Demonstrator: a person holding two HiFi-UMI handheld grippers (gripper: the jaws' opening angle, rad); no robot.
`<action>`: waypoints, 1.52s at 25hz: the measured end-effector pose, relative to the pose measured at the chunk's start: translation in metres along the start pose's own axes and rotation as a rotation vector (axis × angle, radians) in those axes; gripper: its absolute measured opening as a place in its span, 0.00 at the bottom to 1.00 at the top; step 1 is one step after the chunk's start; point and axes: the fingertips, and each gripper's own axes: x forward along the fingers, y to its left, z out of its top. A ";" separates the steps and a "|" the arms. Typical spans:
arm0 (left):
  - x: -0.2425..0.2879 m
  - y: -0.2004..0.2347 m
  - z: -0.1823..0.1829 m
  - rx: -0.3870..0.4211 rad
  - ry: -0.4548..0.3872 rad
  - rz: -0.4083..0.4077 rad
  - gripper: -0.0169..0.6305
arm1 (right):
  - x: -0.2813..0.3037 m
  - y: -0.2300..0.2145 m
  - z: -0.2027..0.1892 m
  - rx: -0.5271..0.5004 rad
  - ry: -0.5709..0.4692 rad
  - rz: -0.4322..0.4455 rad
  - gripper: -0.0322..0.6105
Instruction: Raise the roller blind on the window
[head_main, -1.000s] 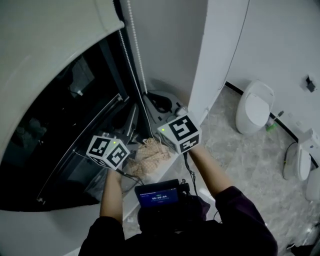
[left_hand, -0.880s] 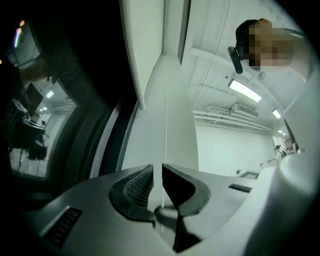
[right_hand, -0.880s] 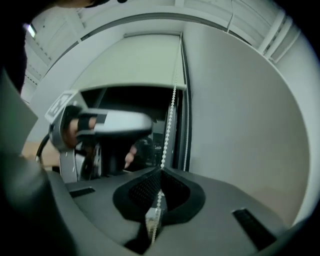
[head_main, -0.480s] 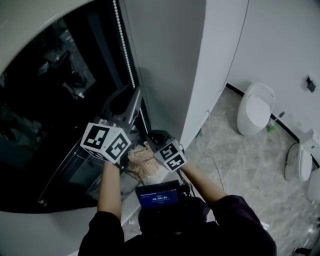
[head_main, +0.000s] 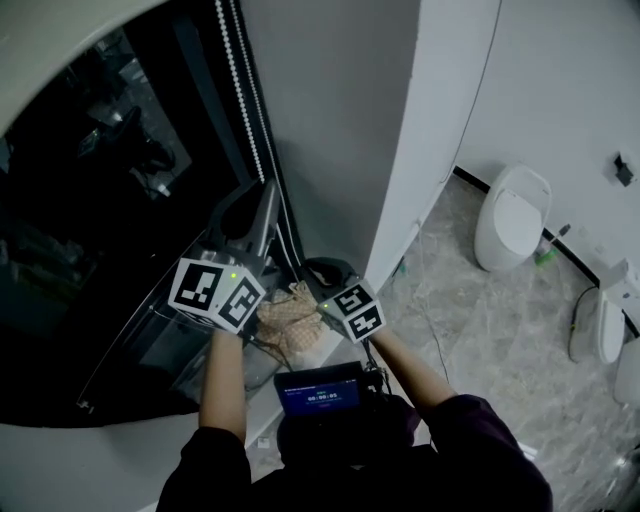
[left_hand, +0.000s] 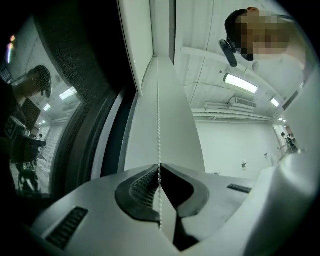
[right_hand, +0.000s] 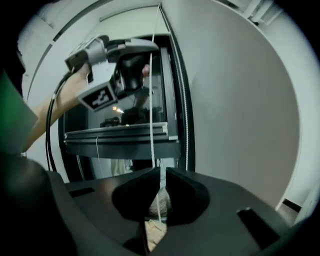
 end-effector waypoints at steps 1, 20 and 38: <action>0.000 0.001 -0.007 0.001 0.012 0.000 0.06 | -0.003 -0.002 0.017 -0.004 -0.037 -0.005 0.07; -0.037 -0.020 -0.205 -0.233 0.347 -0.010 0.06 | -0.047 0.008 0.251 -0.196 -0.418 -0.009 0.07; -0.036 -0.005 -0.089 -0.158 0.127 -0.007 0.06 | -0.001 -0.022 0.109 -0.169 -0.188 -0.096 0.07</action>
